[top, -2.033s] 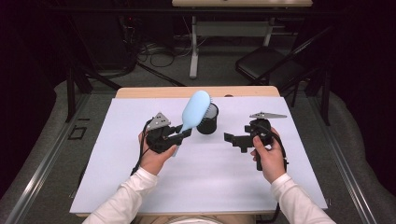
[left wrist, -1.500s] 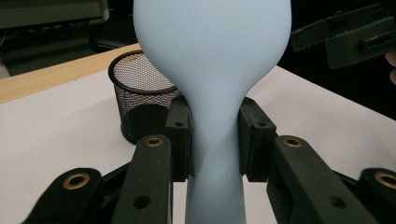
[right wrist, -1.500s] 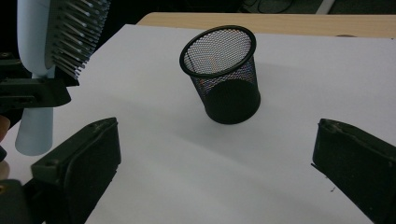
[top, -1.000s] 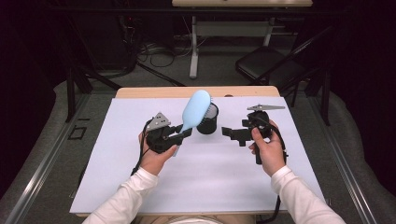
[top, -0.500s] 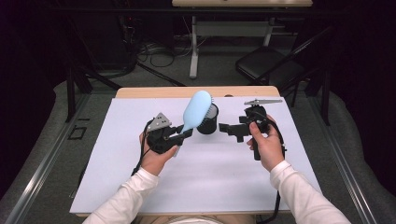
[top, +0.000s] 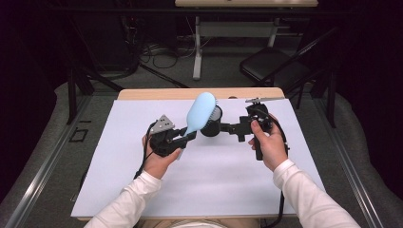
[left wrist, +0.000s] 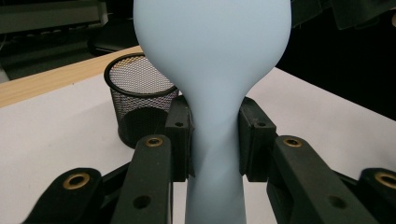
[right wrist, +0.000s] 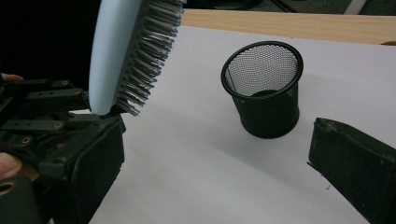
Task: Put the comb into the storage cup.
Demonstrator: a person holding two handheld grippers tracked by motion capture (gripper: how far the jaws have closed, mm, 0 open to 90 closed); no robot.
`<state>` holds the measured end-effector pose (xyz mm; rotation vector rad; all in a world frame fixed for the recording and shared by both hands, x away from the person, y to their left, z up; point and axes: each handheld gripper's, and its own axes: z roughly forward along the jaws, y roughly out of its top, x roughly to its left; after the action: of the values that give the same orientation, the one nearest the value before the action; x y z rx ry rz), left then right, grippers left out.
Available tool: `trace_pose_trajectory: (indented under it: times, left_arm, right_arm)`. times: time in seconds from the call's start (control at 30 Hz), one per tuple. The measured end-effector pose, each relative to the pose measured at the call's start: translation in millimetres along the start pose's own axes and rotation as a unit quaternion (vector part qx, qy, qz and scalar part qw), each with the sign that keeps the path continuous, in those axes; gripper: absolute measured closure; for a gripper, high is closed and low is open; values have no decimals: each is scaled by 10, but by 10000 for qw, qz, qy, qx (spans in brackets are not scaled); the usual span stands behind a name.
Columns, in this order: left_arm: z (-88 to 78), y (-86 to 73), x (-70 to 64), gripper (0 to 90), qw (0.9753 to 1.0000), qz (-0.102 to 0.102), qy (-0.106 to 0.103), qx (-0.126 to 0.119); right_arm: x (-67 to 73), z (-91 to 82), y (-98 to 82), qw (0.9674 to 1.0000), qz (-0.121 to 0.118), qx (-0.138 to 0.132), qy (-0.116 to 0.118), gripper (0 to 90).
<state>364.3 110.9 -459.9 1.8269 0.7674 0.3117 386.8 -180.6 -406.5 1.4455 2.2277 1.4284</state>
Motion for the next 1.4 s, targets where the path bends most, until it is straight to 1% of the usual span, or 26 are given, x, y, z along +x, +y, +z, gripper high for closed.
trace_pose_trajectory:
  times: [0.1,0.23,0.3,0.37,0.43,0.57,0.7,0.87,0.93,1.07,1.4]
  left_arm:
    - [3,-1,0,695,10000,-1,8,0]
    - [7,-4,-2,695,10000,-7,-14,11]
    - [8,-5,-2,695,10000,-9,-12,14]
    - [7,-5,-2,695,10000,-10,-15,11]
    - [7,-5,-2,695,10000,-9,-19,7]
    - [8,-6,-6,695,10000,1,-13,11]
    - [9,-6,-8,695,10000,6,-2,8]
    - [9,-7,-10,695,10000,10,2,-5]
    - [11,-8,-10,695,10000,9,0,-14]
    - [11,-9,-10,695,10000,39,-6,4]
    - [24,-17,-24,695,10000,43,-23,-3]
  right_arm:
    - [20,-4,30,10000,-29,-20,13,32]
    - [46,-5,72,10000,25,-17,0,32]
    - [54,-7,93,10000,64,-4,62,32]
    - [64,-9,110,9999,83,-8,58,32]
    - [70,-8,125,9999,96,-3,107,32]
    - [81,6,148,9999,83,33,137,31]
    - [95,14,174,9999,71,37,100,31]
    - [103,28,201,9999,101,79,109,31]
    - [105,34,210,9998,137,82,120,32]
    - [96,51,223,9993,271,103,225,32]
    - [123,66,261,9993,263,128,239,37]
